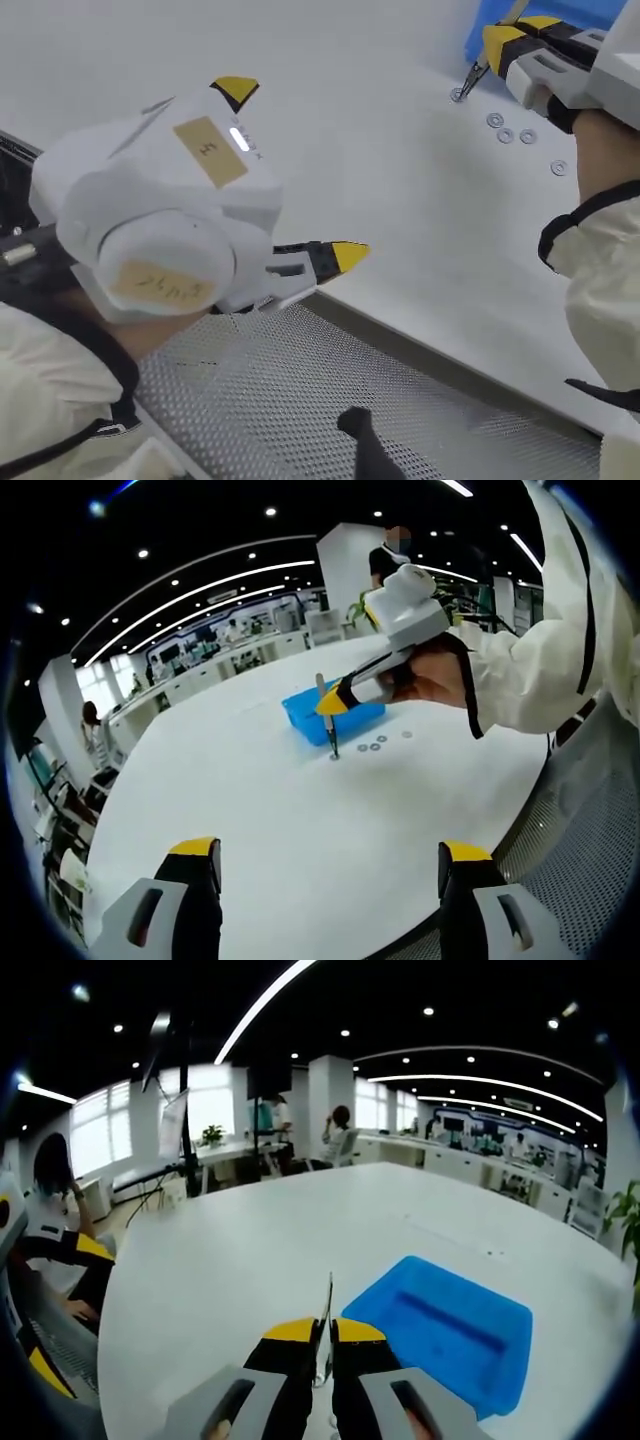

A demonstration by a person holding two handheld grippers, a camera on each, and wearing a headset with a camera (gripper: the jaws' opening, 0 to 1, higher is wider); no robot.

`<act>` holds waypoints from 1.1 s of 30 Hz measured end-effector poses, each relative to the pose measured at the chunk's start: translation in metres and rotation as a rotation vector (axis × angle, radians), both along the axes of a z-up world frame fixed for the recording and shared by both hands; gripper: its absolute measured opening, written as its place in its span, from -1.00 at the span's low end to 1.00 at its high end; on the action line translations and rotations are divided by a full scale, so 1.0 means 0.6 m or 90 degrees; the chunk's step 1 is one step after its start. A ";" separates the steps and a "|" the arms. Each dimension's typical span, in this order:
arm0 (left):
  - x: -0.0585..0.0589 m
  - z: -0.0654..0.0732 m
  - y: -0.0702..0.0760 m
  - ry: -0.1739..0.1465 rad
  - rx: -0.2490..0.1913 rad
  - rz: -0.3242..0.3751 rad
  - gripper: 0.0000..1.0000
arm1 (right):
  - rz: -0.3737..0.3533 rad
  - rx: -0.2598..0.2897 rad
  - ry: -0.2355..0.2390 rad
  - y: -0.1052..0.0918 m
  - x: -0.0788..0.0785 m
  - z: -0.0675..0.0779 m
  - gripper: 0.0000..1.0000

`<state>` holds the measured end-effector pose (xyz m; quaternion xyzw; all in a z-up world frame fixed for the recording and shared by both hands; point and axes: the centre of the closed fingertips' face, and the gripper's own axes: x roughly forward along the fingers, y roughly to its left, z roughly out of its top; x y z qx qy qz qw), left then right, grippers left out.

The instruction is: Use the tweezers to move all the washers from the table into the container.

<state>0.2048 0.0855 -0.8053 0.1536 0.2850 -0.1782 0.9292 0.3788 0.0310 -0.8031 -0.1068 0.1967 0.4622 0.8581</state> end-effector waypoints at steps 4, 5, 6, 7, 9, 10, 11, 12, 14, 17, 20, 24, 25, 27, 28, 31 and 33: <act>0.000 0.000 -0.001 0.001 0.001 0.000 0.82 | 0.000 -0.002 -0.003 -0.001 0.002 -0.001 -0.97; 0.000 0.001 -0.002 0.001 -0.001 -0.001 0.82 | -0.002 -0.003 -0.005 -0.001 0.003 -0.001 -0.97; 0.000 0.001 -0.003 0.000 -0.003 -0.001 0.82 | -0.002 -0.003 -0.005 -0.001 0.004 -0.001 -0.97; 0.001 0.002 -0.002 -0.001 -0.003 -0.001 0.82 | -0.003 -0.001 -0.003 -0.001 0.005 -0.001 -0.97; 0.001 0.002 -0.002 0.000 -0.003 0.000 0.82 | -0.005 -0.001 -0.003 -0.001 0.006 -0.001 -0.97; 0.001 0.002 -0.002 -0.001 -0.002 0.000 0.82 | -0.004 -0.001 -0.003 -0.001 0.006 -0.001 -0.97; 0.001 0.002 -0.002 -0.001 0.000 0.000 0.82 | -0.004 0.000 -0.003 0.000 0.006 0.000 -0.97; 0.001 0.002 -0.002 -0.001 0.000 0.000 0.81 | -0.004 -0.001 -0.003 0.001 0.006 -0.001 -0.97; 0.001 0.001 -0.002 0.001 0.002 0.000 0.81 | -0.003 -0.003 -0.007 0.001 0.006 -0.001 -0.97; 0.000 0.002 -0.001 0.000 0.001 0.001 0.81 | -0.003 -0.002 -0.006 0.001 0.006 -0.001 -0.97; 0.000 0.002 -0.001 -0.001 0.001 0.001 0.81 | -0.007 -0.001 -0.005 0.000 0.007 0.000 -0.97; -0.001 0.003 -0.001 -0.001 0.003 0.000 0.80 | -0.007 -0.002 -0.005 0.000 0.008 -0.002 -0.97; -0.001 0.002 -0.001 0.001 0.005 0.000 0.80 | -0.007 -0.002 -0.002 0.000 0.007 -0.003 -0.97; -0.002 0.001 -0.001 0.002 0.007 0.000 0.80 | -0.005 -0.001 -0.003 0.001 0.005 -0.003 -0.97; -0.002 0.001 0.000 0.002 0.007 0.000 0.80 | -0.004 -0.003 -0.005 0.001 0.004 -0.003 -0.97; -0.003 0.001 0.000 0.004 0.007 0.000 0.79 | -0.008 -0.018 -0.021 -0.003 0.001 -0.003 -0.97; -0.003 0.001 0.000 0.003 0.008 0.000 0.79 | 0.001 -0.040 -0.048 -0.006 0.000 -0.004 -0.98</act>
